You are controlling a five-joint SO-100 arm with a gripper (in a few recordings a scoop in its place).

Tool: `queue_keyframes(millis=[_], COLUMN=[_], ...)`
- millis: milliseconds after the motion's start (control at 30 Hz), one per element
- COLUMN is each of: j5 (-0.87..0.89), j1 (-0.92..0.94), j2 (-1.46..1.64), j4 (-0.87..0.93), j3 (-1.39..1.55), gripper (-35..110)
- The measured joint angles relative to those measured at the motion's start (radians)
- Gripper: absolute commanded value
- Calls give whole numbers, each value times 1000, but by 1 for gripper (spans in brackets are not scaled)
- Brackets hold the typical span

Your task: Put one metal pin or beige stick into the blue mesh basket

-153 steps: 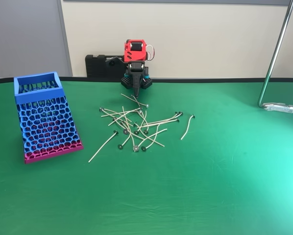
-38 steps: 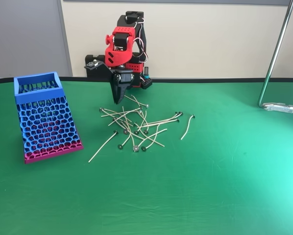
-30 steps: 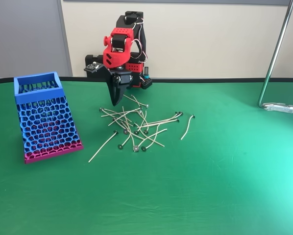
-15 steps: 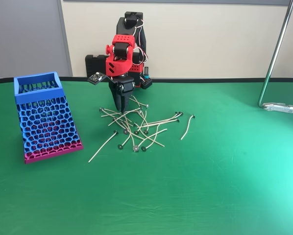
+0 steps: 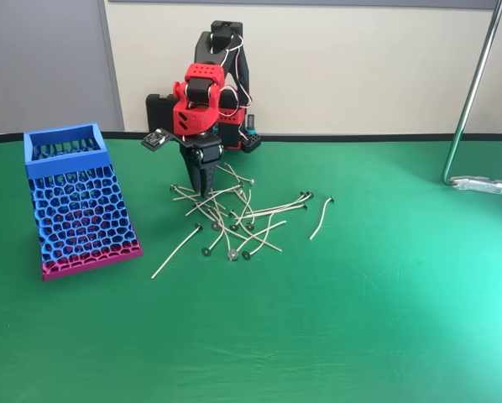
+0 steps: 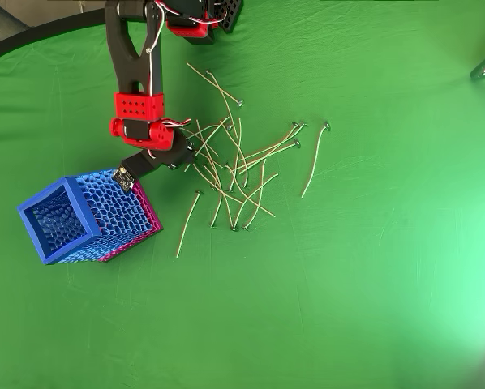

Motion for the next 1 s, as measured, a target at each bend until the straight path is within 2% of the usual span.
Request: queue_keyframes(millis=[1000], j5=[-23], j1=[29], j2=[-112], j4=[0], j3=[-94], gripper=[16])
